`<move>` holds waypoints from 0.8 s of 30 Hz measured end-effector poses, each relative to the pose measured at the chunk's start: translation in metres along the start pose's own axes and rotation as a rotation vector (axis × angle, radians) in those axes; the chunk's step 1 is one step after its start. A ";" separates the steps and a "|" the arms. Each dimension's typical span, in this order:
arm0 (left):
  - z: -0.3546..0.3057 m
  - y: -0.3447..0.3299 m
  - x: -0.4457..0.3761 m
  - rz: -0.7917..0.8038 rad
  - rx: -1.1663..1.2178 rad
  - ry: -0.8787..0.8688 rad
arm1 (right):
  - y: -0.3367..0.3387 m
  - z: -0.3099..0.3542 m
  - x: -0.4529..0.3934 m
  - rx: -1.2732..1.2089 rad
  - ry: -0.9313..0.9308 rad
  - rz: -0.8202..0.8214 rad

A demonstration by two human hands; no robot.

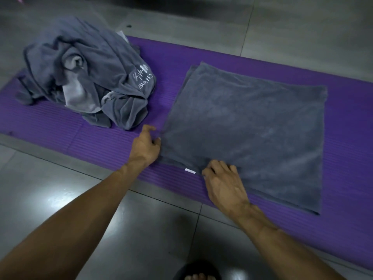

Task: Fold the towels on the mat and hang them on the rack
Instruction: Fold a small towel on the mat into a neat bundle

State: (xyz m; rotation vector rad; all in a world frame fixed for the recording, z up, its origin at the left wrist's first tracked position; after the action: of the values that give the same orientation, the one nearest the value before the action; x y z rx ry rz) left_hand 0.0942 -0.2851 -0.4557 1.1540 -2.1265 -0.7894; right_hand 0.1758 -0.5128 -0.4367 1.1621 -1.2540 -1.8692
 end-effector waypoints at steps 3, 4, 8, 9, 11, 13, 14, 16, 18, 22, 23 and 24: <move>-0.023 -0.003 0.017 -0.122 -0.507 -0.350 | -0.007 -0.011 0.008 -0.017 -0.024 0.091; -0.041 -0.011 0.028 -0.161 -0.541 -0.512 | -0.004 -0.019 0.010 -0.016 -0.051 0.104; -0.086 -0.076 0.077 0.021 -0.506 -0.990 | 0.028 -0.070 0.039 0.130 -0.130 0.083; -0.088 -0.094 0.085 0.095 -0.540 -1.027 | 0.038 -0.088 0.051 0.181 -0.163 0.085; -0.091 -0.121 0.097 0.191 -0.600 -1.047 | 0.057 -0.127 0.075 0.291 -0.285 0.097; -0.094 -0.134 0.106 0.228 -0.616 -1.075 | 0.074 -0.159 0.099 0.370 -0.403 0.115; -0.093 -0.139 0.109 0.243 -0.630 -1.091 | 0.080 -0.169 0.111 0.385 -0.425 0.127; -0.089 -0.145 0.110 0.266 -0.660 -1.114 | 0.088 -0.181 0.135 0.398 -0.419 0.118; -0.085 -0.147 0.110 0.270 -0.674 -1.122 | 0.090 -0.184 0.152 0.397 -0.419 0.127; -0.100 -0.144 0.110 0.236 -0.654 -1.149 | 0.093 -0.177 0.155 0.293 -0.547 0.067; -0.107 -0.145 0.109 0.232 -0.644 -1.157 | 0.095 -0.175 0.149 0.265 -0.581 0.023; -0.114 -0.148 0.107 0.230 -0.637 -1.153 | 0.095 -0.172 0.140 0.233 -0.605 -0.020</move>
State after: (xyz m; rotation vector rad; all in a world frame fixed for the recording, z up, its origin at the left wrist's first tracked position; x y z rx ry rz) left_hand 0.2055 -0.4697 -0.4666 0.0308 -2.3892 -2.1513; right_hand 0.2697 -0.7345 -0.4244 0.7289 -1.8262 -2.2232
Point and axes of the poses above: each hand's wrist, its own x-axis away from the middle knuckle, its own y-axis out of the back of the hand, z = x × y, the point moved 7 cm from there along -x, towards the middle knuckle, and after that the axes turned 8 degrees about -z, right-handed, at the moved point
